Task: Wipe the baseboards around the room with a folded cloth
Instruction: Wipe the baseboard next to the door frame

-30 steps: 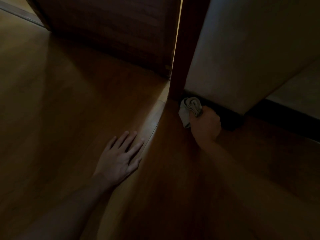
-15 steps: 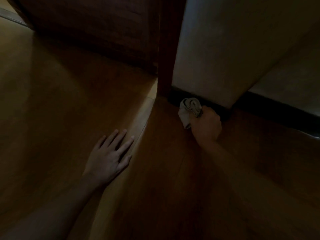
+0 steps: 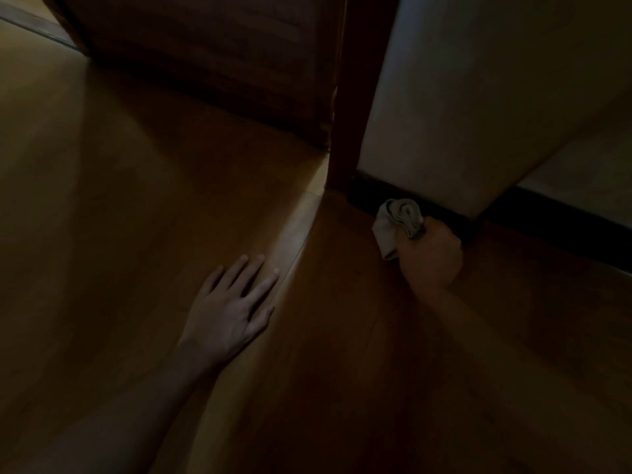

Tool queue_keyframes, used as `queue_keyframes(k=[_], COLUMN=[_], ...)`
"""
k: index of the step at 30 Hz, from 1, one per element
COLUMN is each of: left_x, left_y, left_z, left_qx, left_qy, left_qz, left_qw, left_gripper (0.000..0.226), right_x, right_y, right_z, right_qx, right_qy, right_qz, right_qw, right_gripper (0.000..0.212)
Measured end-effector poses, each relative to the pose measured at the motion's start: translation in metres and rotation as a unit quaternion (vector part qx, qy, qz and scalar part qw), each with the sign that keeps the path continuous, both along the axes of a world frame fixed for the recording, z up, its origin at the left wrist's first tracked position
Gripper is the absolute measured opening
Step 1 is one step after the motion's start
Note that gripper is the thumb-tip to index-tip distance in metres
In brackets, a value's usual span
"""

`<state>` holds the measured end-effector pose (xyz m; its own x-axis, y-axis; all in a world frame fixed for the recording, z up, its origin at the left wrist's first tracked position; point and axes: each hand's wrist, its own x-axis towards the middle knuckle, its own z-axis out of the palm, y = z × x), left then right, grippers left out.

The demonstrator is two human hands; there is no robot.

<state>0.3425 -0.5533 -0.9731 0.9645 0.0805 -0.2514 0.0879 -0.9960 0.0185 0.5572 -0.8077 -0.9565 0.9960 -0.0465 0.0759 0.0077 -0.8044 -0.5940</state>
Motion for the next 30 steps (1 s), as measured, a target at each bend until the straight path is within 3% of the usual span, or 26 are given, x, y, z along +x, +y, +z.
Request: queue_keyframes(k=[5, 13, 30], left_x=[0.001, 0.002, 0.002], left_y=[0.001, 0.000, -0.004], left_z=[-0.001, 0.004, 0.009], left_qx=[-0.001, 0.004, 0.012], left_qy=[0.000, 0.009, 0.022], left_qz=[-0.002, -0.004, -0.002], left_qw=[1.000, 1.000, 1.000], left_gripper=[0.064, 0.065, 0.068], right_x=[0.004, -0.007, -0.005], right_y=[0.029, -0.036, -0.029], right_z=[0.006, 0.005, 0.013], right_qx=[-0.022, -0.018, -0.024], right_qy=[-0.005, 0.008, 0.019], right_qz=[0.036, -0.029, -0.003], right_qw=[0.999, 0.999, 1.000], right_gripper=[0.033, 0.026, 0.029])
